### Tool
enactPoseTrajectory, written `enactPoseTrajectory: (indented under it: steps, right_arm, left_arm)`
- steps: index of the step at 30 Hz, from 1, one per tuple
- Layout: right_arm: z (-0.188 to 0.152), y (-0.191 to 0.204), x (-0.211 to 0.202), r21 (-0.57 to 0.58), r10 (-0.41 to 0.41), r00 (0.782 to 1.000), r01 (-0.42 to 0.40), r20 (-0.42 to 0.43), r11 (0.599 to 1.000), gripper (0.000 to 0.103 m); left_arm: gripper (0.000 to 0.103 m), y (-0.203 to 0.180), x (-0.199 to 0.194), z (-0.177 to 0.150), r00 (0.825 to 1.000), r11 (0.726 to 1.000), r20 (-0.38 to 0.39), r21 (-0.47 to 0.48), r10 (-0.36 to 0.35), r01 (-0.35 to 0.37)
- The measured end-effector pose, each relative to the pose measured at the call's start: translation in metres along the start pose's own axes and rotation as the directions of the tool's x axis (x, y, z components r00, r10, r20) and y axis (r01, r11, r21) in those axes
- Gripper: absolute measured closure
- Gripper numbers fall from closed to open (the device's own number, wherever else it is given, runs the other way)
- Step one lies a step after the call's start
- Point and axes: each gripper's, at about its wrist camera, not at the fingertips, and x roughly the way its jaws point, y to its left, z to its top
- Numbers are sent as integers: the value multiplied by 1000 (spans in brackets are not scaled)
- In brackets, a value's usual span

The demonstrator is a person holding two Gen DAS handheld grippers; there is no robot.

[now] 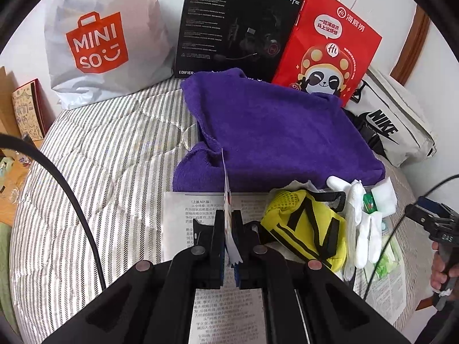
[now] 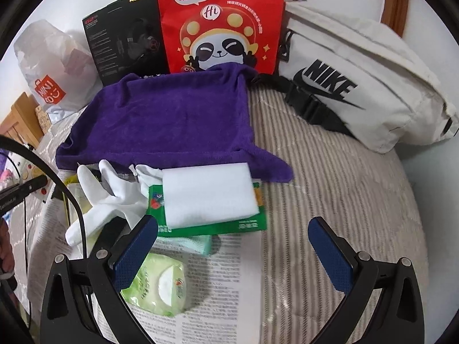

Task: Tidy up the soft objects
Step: 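Carry the sachet toward the purple towel while the right tool grasps the white sponge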

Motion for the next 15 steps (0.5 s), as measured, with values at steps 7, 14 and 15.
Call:
enactPoseTrajectory:
  steps: [7, 14, 15]
  right_arm:
    - [5, 9, 31, -23, -7, 1000, 7, -2, 1000, 0]
    - [8, -2, 53, 42, 119, 993, -119, 8, 992, 22]
    - [7, -2, 52, 50, 120, 993, -120, 7, 991, 22]
  left_arm:
    - [98, 1, -4, -3, 1000, 1000, -1, -2, -9, 9]
    - [98, 0, -3, -5, 1000, 1000, -12, 1, -18, 18]
    - [98, -1, -3, -5, 1000, 1000, -15, 2, -19, 19]
